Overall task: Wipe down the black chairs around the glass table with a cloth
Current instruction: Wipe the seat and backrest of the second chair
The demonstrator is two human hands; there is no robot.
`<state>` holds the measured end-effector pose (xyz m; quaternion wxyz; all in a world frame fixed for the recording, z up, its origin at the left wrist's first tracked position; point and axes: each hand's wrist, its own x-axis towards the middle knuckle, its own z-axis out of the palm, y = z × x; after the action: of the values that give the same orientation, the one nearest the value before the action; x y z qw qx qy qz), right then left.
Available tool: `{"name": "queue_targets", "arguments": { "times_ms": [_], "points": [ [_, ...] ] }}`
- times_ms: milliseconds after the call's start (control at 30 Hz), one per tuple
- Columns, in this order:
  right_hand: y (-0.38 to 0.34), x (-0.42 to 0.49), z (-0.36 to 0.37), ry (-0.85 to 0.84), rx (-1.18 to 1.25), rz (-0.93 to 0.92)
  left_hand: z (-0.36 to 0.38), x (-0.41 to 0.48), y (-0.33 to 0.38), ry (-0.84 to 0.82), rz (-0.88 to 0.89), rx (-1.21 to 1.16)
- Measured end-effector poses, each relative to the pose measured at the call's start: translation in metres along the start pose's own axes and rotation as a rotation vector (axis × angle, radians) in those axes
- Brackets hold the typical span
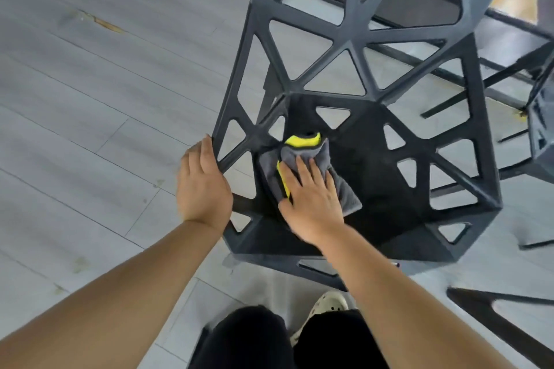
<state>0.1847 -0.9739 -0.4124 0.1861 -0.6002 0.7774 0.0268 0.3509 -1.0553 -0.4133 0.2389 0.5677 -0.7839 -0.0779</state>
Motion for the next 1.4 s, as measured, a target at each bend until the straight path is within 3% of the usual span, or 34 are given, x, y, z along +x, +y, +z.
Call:
{"name": "queue_targets", "arguments": {
  "times_ms": [133,233,367,567,767,967,1100,1267,1400],
  "points": [
    [0.006,-0.067,0.008,0.036,-0.069,-0.055,-0.005,-0.002,0.002,0.045,0.162,0.149],
    [0.046,-0.095,0.006,0.063,-0.086,0.110,-0.012,-0.006,0.002,0.001,0.274,0.194],
    [0.094,-0.125,0.001,0.138,-0.007,0.467,-0.034,-0.020,-0.005,-0.124,0.018,0.060],
    [0.043,-0.119,0.002,0.161,0.241,0.628,-0.052,-0.025,-0.010,-0.255,-0.127,-0.117],
    [-0.053,-0.110,0.022,0.105,0.196,0.449,-0.062,-0.017,-0.016,-0.395,-0.170,-0.107],
    [-0.132,-0.067,0.026,-0.058,0.291,0.454,-0.066,-0.005,-0.017,-0.574,-0.250,-0.068],
    [-0.128,-0.075,0.035,-0.027,0.182,0.328,-0.069,-0.002,-0.010,-0.623,-0.286,-0.096],
    [-0.086,-0.099,0.033,-0.007,-0.054,0.118,-0.077,-0.007,0.000,-0.597,-0.316,-0.148],
    [-0.048,-0.111,0.027,-0.014,-0.109,0.015,-0.076,-0.011,0.004,-0.578,-0.335,-0.115]
  ]
}}
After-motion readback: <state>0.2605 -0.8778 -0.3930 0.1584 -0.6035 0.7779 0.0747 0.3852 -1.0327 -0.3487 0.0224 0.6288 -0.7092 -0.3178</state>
